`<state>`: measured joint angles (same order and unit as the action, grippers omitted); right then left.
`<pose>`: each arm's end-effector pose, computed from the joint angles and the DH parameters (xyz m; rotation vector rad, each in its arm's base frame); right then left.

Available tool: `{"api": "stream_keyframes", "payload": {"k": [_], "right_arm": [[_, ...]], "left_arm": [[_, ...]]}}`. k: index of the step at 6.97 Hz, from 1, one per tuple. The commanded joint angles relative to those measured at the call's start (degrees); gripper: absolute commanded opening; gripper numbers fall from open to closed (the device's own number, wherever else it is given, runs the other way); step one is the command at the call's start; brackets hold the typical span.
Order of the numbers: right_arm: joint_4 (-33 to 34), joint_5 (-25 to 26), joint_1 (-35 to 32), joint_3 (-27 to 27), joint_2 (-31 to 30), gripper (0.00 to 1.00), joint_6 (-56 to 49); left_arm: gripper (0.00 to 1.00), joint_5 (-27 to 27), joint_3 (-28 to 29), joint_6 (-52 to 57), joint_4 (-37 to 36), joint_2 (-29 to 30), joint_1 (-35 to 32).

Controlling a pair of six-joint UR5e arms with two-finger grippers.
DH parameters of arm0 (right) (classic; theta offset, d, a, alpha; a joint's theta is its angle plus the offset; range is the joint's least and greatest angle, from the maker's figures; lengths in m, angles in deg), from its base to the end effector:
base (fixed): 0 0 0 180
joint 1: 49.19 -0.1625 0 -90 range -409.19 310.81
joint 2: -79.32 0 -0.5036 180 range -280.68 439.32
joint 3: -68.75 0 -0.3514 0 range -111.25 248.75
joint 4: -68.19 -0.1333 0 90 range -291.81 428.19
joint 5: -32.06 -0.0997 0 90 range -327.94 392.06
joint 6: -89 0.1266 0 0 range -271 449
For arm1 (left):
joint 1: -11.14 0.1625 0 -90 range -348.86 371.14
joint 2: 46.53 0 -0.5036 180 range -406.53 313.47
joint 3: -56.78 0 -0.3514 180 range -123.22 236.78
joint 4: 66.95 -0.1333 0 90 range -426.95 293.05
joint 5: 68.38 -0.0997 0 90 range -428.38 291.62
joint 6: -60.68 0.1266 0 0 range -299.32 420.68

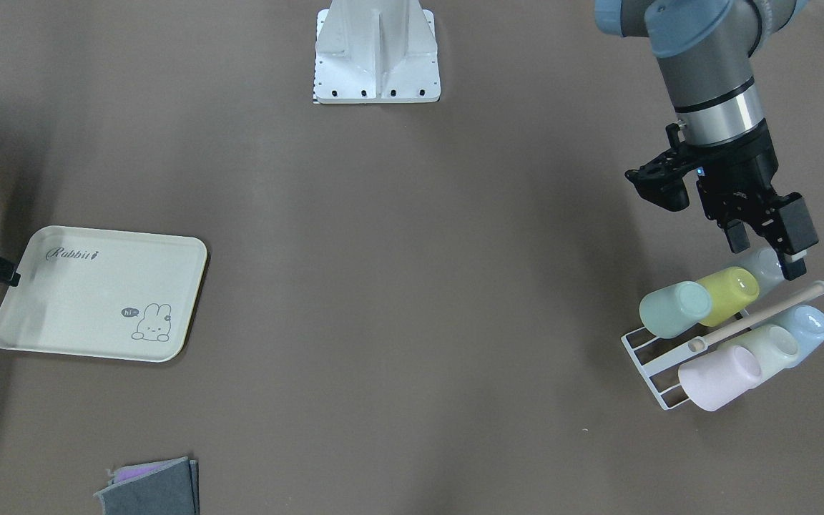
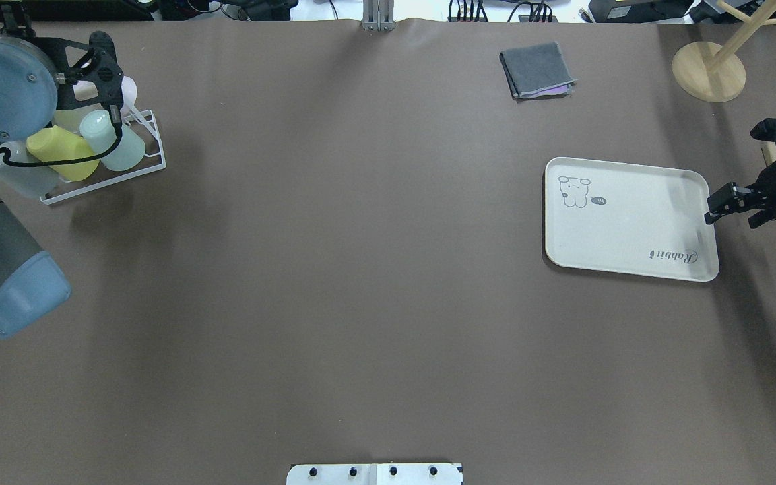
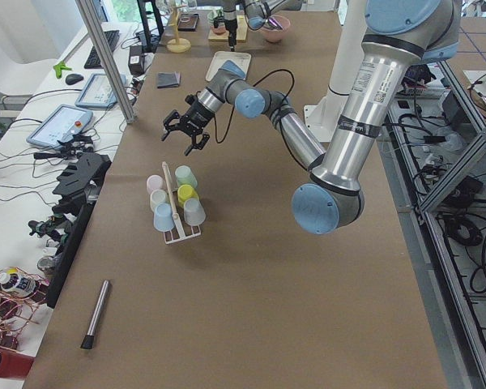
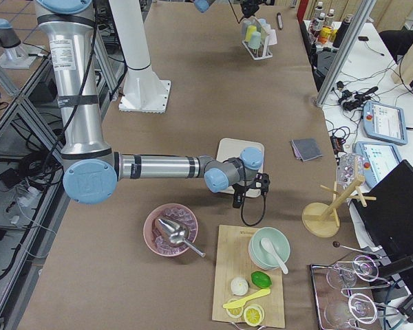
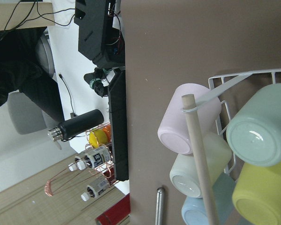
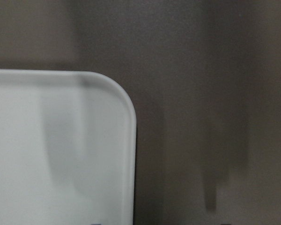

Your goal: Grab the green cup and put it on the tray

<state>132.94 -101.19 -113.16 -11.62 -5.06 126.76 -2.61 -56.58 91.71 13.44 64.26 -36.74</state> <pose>-0.1891 -0.4932 0.7381 -0.0945 -0.8192 0.0531 0.2506 -0.5533 0.4271 0.6644 -0.3695 1.0913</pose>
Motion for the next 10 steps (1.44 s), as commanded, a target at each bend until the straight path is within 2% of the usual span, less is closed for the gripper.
{"api": "stream_keyframes", "payload": {"k": [1,3,5,7,9,10], "right_arm": [[-1.29,-0.08,0.51,0.91,0.62,0.74,0.56],[-1.29,-0.17,1.12,1.09,0.8,0.62,0.92],[-1.29,-0.26,1.47,1.09,0.8,0.32,1.0],[-1.29,-1.13,1.48,1.0,0.8,0.0,0.83],[-1.55,-2.09,1.48,0.74,0.89,0.0,0.39],[-1.73,-3.49,1.48,-0.05,0.89,0.0,-0.39]], "left_arm": [[0.98,-2.92,1.82,11.47,-0.05,0.04,0.76],[0.98,-8.77,3.22,30.85,-0.23,0.04,4.95],[0.99,-17.64,7.7,33.65,-0.06,-0.22,11.98],[0.98,-22.32,9.81,43.53,-0.06,-0.84,15.87],[0.98,-26.72,13.68,46.41,0.56,-1.01,16.85],[0.98,-27.09,14.48,46.32,0.73,-1.01,16.85]]}}
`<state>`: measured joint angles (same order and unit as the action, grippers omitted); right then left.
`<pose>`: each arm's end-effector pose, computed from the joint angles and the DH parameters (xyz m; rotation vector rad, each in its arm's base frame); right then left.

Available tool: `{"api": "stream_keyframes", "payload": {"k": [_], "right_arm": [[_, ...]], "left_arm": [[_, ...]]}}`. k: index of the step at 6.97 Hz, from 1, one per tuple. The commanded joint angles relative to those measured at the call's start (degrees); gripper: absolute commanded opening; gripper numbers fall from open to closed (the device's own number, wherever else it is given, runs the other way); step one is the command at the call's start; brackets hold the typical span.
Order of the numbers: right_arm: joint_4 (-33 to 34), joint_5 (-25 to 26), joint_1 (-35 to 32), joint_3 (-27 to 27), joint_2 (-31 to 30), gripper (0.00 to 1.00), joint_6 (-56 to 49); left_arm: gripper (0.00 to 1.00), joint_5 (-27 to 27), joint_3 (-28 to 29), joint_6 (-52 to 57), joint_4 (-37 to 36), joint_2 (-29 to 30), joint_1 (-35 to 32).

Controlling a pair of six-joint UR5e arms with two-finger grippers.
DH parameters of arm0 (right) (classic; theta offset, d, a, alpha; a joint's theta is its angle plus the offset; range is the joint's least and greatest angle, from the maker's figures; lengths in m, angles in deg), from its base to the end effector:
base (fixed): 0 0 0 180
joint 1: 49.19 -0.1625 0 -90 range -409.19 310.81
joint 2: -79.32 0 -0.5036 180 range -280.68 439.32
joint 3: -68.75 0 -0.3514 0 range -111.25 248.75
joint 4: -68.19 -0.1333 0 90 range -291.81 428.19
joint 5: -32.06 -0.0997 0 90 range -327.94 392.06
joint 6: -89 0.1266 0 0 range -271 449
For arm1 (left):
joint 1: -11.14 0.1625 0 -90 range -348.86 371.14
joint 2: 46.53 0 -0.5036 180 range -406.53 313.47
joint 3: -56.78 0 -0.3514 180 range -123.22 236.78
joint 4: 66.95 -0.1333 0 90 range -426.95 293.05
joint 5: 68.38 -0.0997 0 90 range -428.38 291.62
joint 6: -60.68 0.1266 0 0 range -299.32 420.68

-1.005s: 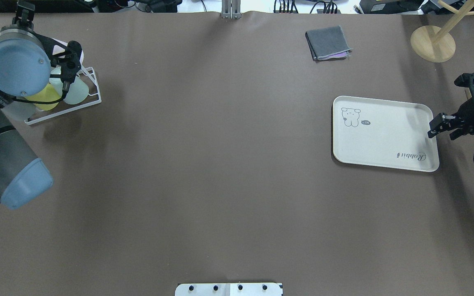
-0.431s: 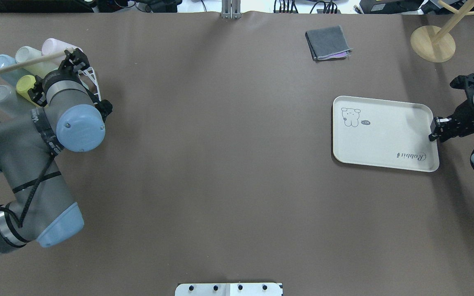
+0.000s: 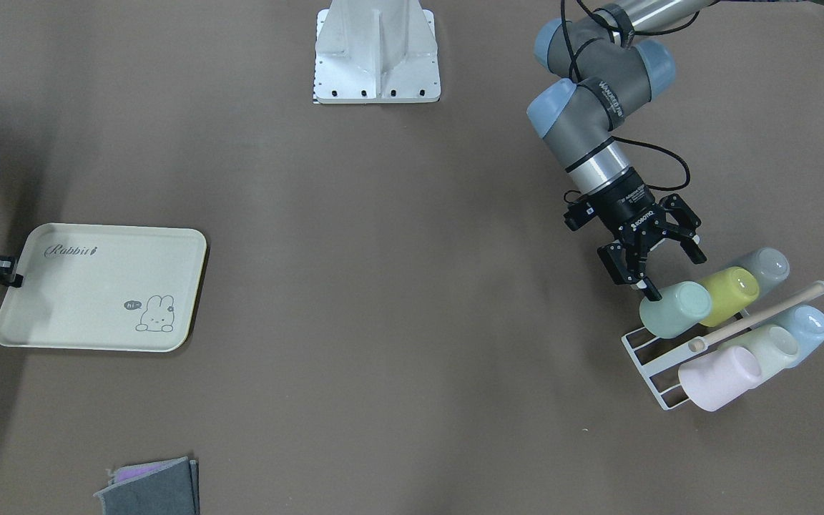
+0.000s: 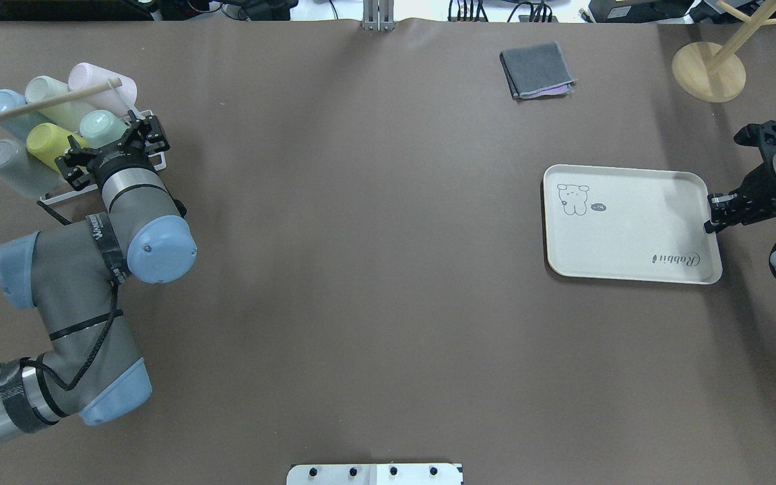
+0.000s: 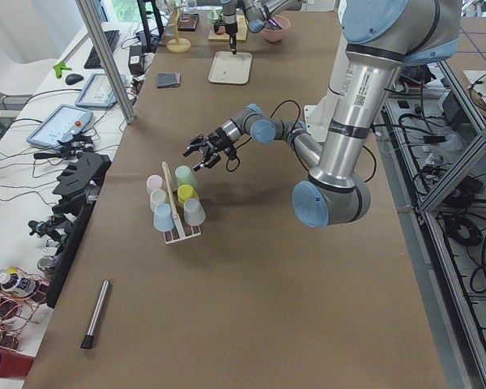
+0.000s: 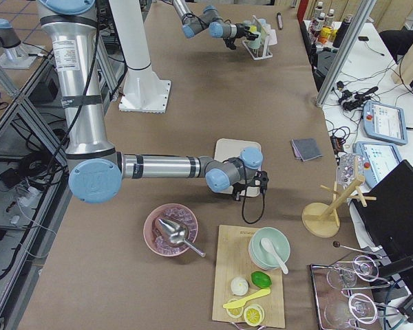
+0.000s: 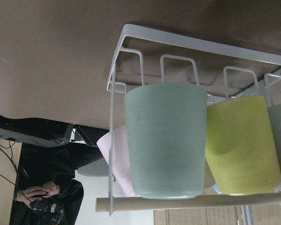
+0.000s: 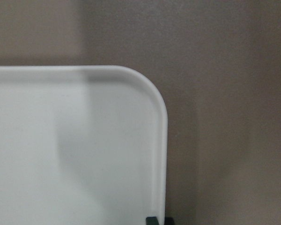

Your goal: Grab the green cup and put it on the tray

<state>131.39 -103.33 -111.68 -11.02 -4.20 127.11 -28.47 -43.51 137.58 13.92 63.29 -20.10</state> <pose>-0.2084 -0.4936 0.7286 -0.1031 -0.8621 0.0139 0.3909 -0.5066 0.5001 0.2452 -1.1018 2.0064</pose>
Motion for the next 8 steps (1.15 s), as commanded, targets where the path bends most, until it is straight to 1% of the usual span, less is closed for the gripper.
{"api": "stream_keyframes", "payload": {"k": [1,2,3,4,5,6,7,8], "right_arm": [[0.08,-4.25,0.0,-3.18,0.12,0.0,-0.32],[0.69,-5.32,0.34,-5.64,1.25,0.0,-0.14],[0.26,-7.59,0.61,-6.54,2.3,0.0,0.04],[0.61,-8.4,1.92,-8.29,4.58,0.0,0.21],[0.61,-9.28,5.58,-9.35,6.95,0.0,4.39],[0.17,-8.76,8.4,-9.36,10.19,0.0,12.0],[0.08,-6.84,11.74,-9.36,13.44,0.0,14.34],[0.26,-2.82,16.12,-9.27,15.65,0.0,18.19]], "left_arm": [[0.98,-1.59,2.45,0.8,3.56,-0.57,0.22],[0.98,-4.03,4.72,0.8,6.9,-0.92,0.22],[0.98,-4.14,5.79,1.06,7.98,-0.84,0.31],[0.98,-4.84,5.98,0.98,8.08,-0.93,0.22],[0.98,-4.93,7.28,1.06,9.99,-0.93,0.13],[0.98,-5.02,9.65,1.15,12.88,-0.84,0.04],[0.98,-5.89,11.58,1.33,14.82,-0.84,0.04],[0.98,-6.07,13.26,1.42,16.15,-0.49,0.04]]}}
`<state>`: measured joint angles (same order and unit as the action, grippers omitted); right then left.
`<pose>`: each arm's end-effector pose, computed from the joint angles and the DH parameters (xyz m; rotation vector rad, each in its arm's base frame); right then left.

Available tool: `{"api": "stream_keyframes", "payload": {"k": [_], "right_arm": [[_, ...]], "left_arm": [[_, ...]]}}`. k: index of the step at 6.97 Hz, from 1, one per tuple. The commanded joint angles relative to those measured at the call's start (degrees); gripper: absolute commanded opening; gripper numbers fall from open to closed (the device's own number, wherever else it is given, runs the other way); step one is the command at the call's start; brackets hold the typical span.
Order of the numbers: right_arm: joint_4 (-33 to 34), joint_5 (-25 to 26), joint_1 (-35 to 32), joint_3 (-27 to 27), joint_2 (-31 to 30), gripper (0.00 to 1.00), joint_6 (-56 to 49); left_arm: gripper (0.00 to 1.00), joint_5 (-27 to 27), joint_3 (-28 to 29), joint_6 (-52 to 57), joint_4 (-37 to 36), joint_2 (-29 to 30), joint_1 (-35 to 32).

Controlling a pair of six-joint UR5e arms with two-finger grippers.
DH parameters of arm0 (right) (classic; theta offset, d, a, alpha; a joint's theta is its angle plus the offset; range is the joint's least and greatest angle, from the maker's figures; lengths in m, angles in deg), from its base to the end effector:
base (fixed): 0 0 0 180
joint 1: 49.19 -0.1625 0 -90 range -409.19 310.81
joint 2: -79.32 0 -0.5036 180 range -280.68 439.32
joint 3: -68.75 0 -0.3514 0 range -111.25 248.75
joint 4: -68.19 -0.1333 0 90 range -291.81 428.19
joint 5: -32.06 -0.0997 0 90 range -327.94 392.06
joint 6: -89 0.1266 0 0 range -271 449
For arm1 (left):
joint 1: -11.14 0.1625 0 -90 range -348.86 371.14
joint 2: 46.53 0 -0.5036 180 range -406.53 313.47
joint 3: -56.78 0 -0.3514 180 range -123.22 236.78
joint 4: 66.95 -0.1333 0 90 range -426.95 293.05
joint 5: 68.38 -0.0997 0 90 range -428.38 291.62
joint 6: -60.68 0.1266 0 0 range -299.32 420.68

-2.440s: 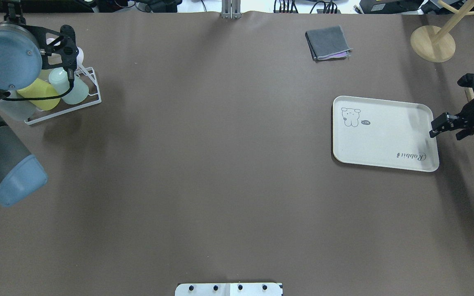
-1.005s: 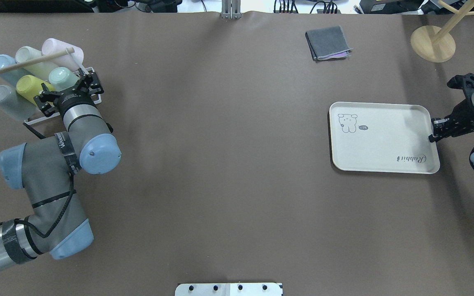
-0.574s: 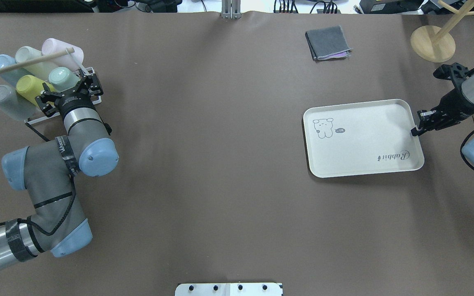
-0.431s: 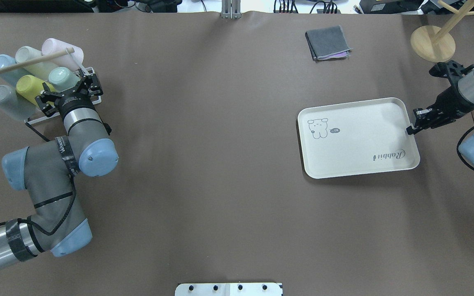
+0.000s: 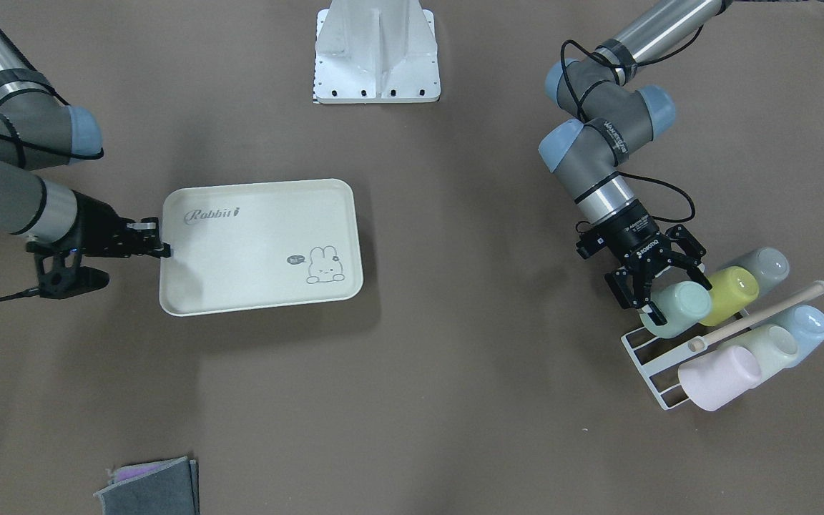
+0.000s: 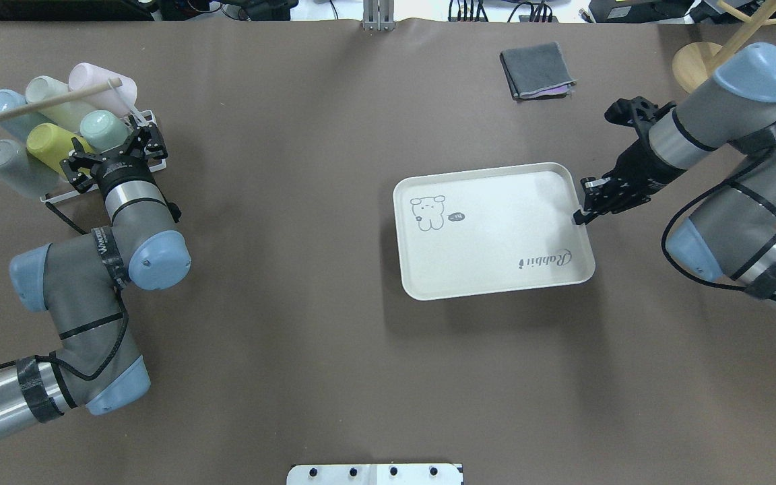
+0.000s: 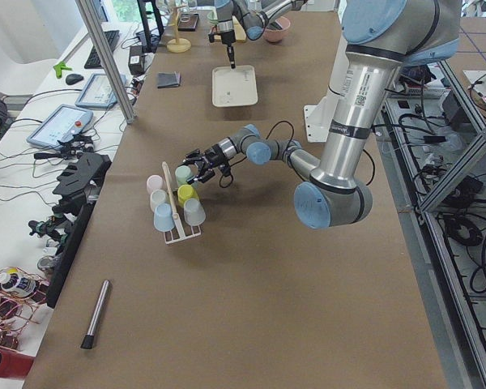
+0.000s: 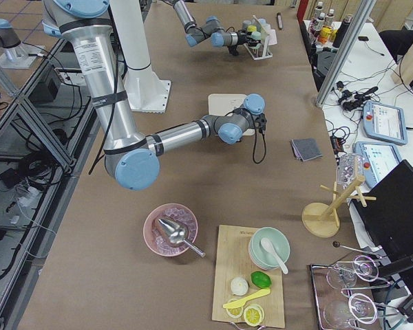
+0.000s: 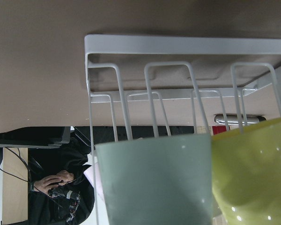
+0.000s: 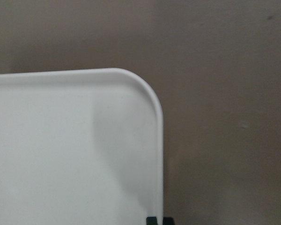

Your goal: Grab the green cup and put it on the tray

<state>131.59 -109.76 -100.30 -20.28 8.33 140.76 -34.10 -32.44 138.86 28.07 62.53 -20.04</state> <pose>-0.3655 -0.5070 0.5154 -0.0997 -1.1121 -0.1512 0.4055 -0.5234 0.5543 0.2499 -1.2144 1.9459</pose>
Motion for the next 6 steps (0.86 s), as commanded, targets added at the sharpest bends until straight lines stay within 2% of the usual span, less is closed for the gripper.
{"api": "stream_keyframes", "payload": {"k": [1,3,6], "right_arm": [[0.06,4.78,6.53,0.34,5.05,0.0,9.28],[0.49,9.95,10.92,1.31,8.48,0.0,16.58],[0.23,14.53,15.41,2.46,12.71,0.0,17.15]], "left_arm": [[0.98,-0.44,2.82,0.22,2.18,0.63,-0.02],[0.98,-0.44,4.05,0.05,2.36,0.81,-0.11],[0.98,-0.61,6.94,0.13,4.73,1.77,-0.02]]}}
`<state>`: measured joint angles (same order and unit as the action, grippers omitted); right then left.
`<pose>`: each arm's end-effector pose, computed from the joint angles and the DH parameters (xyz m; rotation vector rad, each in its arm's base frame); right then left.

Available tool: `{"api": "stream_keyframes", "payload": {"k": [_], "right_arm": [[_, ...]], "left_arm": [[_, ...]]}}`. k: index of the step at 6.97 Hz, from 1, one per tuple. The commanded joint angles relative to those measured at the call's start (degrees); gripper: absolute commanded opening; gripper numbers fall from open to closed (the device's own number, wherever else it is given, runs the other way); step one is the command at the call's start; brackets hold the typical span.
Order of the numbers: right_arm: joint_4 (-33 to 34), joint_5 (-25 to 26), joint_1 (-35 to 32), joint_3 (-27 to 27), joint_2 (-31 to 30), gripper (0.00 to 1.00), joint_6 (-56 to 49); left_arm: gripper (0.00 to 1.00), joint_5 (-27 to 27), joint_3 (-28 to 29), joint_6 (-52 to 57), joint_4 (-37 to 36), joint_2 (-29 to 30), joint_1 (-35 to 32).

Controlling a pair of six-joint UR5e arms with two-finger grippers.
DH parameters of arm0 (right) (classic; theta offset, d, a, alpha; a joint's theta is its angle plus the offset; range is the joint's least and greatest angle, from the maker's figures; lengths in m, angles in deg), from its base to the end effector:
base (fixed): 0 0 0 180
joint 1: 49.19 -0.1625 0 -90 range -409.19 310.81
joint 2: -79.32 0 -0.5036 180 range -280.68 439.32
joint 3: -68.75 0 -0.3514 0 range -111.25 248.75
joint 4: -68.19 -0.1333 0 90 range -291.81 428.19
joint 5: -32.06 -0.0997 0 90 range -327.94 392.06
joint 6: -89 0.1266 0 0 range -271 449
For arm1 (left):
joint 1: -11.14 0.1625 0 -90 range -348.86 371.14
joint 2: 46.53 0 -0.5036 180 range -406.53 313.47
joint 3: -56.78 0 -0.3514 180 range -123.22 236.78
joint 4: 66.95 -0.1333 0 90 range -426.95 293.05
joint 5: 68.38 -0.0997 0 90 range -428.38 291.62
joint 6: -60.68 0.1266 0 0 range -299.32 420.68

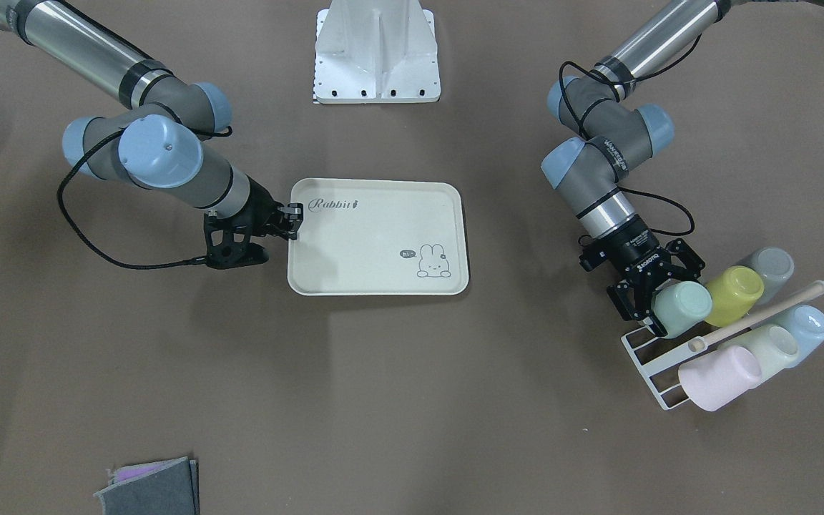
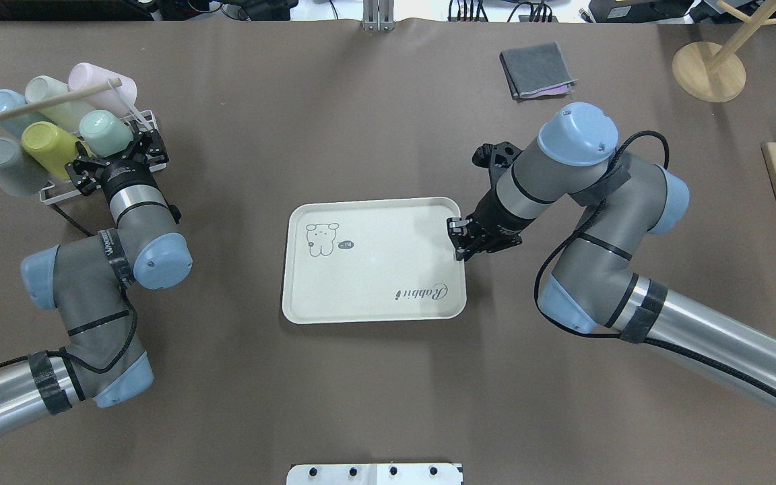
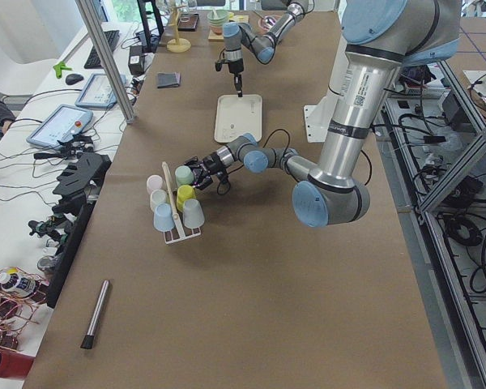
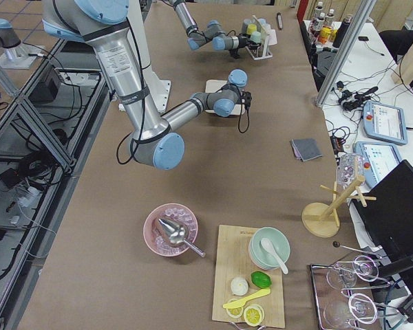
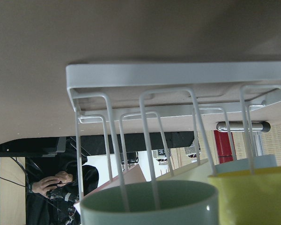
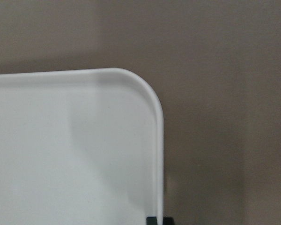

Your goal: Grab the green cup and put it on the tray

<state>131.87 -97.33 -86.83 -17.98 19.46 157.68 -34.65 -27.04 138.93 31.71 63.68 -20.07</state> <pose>-0.5254 -0.4721 0.4180 -0.1155 -1.0834 -0.0628 0.4186 -0.5326 0.5763 0.2345 -1.2253 1.9468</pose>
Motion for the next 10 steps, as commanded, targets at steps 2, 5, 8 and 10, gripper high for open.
{"api": "stream_keyframes", "payload": {"k": [2,5,8,10], "right_arm": [[-0.49,2.21,2.75,0.15,2.03,0.0,-0.38],[-0.66,2.47,3.54,0.06,0.98,0.0,-1.79],[-0.67,2.38,2.4,-1.08,-1.3,0.0,-1.96],[-0.67,2.56,2.31,-1.08,-1.75,0.0,-2.67]], "left_arm": [[0.98,-0.76,2.34,0.07,1.19,1.32,0.01],[0.77,-0.85,2.43,-0.02,1.19,1.32,0.01],[0.65,-0.85,2.34,0.07,1.19,1.32,0.01],[0.65,-0.85,2.17,0.15,1.1,1.32,-0.08]]}}
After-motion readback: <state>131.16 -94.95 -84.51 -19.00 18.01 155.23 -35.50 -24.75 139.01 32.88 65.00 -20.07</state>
